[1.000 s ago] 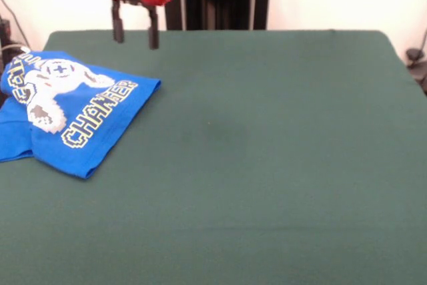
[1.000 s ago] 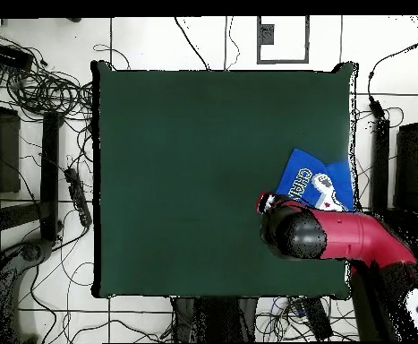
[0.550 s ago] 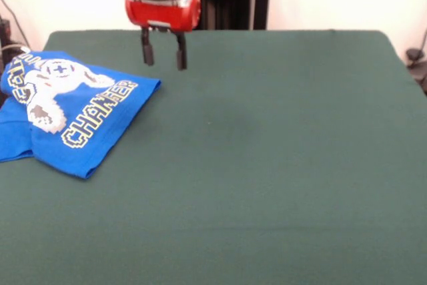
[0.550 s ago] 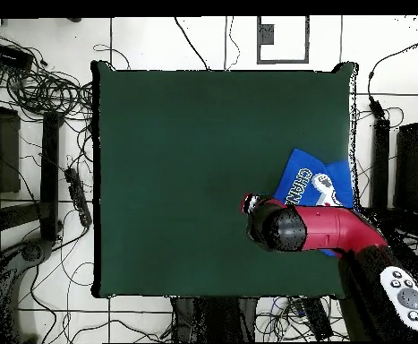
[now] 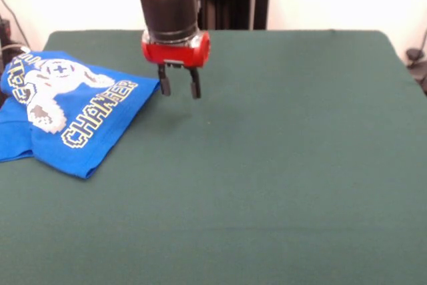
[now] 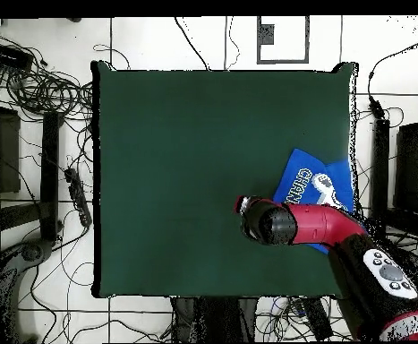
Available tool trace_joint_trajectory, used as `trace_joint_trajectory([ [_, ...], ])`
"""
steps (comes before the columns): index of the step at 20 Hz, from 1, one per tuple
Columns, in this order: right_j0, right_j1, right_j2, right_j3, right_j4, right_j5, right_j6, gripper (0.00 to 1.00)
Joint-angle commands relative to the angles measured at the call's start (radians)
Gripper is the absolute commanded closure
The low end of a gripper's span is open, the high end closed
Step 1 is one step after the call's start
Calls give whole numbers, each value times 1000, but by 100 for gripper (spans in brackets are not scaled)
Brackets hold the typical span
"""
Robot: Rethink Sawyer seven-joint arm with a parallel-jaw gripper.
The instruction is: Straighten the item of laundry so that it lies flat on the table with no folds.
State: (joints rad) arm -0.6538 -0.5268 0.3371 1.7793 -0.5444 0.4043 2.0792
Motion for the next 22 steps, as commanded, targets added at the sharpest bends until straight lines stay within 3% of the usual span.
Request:
trace_joint_trajectory([
  [1, -14, 91, 36, -85, -69, -34, -81, 0],
  [14, -101, -37, 85, -26, -63, 67, -135, 0],
  [22, -90, -49, 85, 65, -43, 25, -50, 0],
])
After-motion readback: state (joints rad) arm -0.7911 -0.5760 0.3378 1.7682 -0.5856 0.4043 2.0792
